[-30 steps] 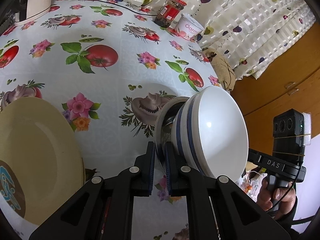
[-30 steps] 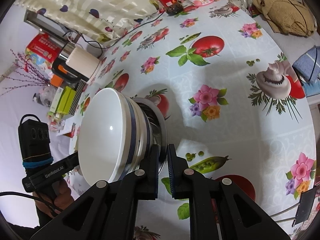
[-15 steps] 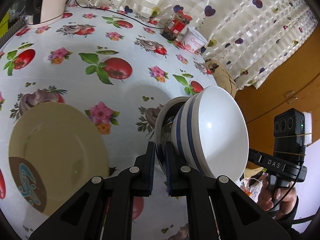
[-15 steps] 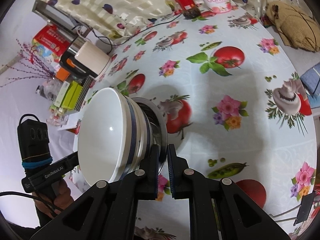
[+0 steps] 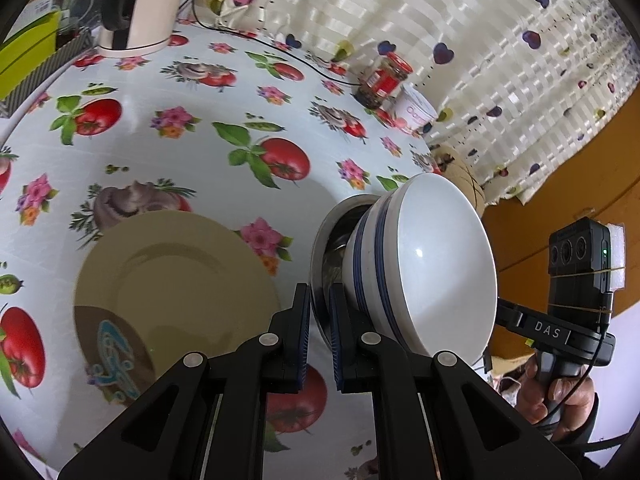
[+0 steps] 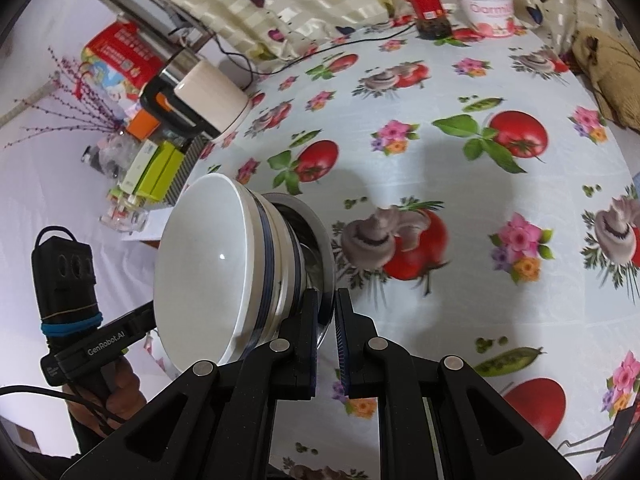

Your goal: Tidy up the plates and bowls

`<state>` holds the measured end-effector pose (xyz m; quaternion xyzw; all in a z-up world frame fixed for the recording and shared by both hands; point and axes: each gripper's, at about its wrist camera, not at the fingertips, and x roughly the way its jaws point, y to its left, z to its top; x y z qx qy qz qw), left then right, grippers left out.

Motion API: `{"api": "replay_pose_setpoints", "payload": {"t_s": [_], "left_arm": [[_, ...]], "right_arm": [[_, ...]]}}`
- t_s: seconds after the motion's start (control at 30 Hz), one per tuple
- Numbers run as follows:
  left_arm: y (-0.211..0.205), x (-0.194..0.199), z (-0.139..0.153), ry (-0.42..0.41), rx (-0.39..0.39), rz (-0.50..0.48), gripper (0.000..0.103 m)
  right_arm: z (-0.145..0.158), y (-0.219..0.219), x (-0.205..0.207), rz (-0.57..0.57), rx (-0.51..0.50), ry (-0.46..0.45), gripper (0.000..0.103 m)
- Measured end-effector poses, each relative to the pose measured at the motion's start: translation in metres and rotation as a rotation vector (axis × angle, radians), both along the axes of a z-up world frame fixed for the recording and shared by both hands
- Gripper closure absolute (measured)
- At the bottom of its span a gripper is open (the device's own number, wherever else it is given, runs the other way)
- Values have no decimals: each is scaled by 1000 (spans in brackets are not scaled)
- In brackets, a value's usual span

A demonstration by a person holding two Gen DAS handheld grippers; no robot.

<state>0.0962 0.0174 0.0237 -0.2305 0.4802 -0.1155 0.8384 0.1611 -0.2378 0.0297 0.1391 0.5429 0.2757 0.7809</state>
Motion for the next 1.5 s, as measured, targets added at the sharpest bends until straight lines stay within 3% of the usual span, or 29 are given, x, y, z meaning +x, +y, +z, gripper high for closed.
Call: {"api": "replay_pose_setpoints", "payload": {"t_s": [1.07,1.5], "left_arm": [[98,-39,-18,35,-7,222,96],[113,-41,-29,63,-14,255,96]], "right_arm": [[-22,117,4,224,-48,58,93],[-29,141,9,263,-67,73,92]]}}
